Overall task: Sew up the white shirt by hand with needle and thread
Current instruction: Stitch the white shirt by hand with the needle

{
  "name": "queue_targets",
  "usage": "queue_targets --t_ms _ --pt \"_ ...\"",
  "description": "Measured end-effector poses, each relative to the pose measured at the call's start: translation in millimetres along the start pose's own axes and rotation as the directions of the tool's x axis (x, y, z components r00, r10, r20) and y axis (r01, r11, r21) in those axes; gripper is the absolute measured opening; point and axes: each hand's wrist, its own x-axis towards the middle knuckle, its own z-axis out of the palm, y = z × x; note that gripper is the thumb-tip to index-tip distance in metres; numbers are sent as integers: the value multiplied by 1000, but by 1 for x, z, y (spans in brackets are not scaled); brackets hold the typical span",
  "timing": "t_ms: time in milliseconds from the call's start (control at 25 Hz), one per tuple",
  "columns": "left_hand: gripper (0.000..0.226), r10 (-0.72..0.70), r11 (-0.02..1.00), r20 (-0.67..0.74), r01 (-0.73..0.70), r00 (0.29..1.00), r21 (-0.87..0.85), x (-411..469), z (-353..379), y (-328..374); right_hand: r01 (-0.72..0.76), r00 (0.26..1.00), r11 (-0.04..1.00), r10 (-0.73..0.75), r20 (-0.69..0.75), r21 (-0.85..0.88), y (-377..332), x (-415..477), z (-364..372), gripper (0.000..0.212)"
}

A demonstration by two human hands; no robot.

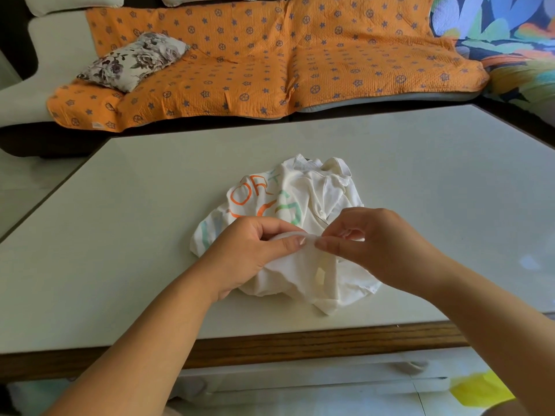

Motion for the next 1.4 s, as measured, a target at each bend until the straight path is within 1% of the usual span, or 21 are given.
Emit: queue_targets --t_ms 160,240,360,480,720,1400 --pt "13 -3 1000 -37 2 999 -20 -1 2 0 -59 997 998 57 53 37 -1 -1 -1 13" --pt "11 -10 1000 -47 9 999 -5 -2 2 1 -66 998 995 65 19 78 -2 0 -3 16" --pt "9 -8 1000 -58 8 998 3 -2 1 1 -67 996 979 76 -41 194 -7 -1 -6 26" --pt "9 2 1000 -53 -2 999 -8 -2 2 2 -76 997 965 77 6 251 -9 -4 -9 24" --pt "11 13 1000 -51 -14 999 -9 -2 2 3 -80 996 986 71 60 149 -9 -6 -9 23" --pt "12 4 1000 -51 -5 999 -28 -3 2 5 -72 992 976 49 114 207 -8 -6 -10 20"
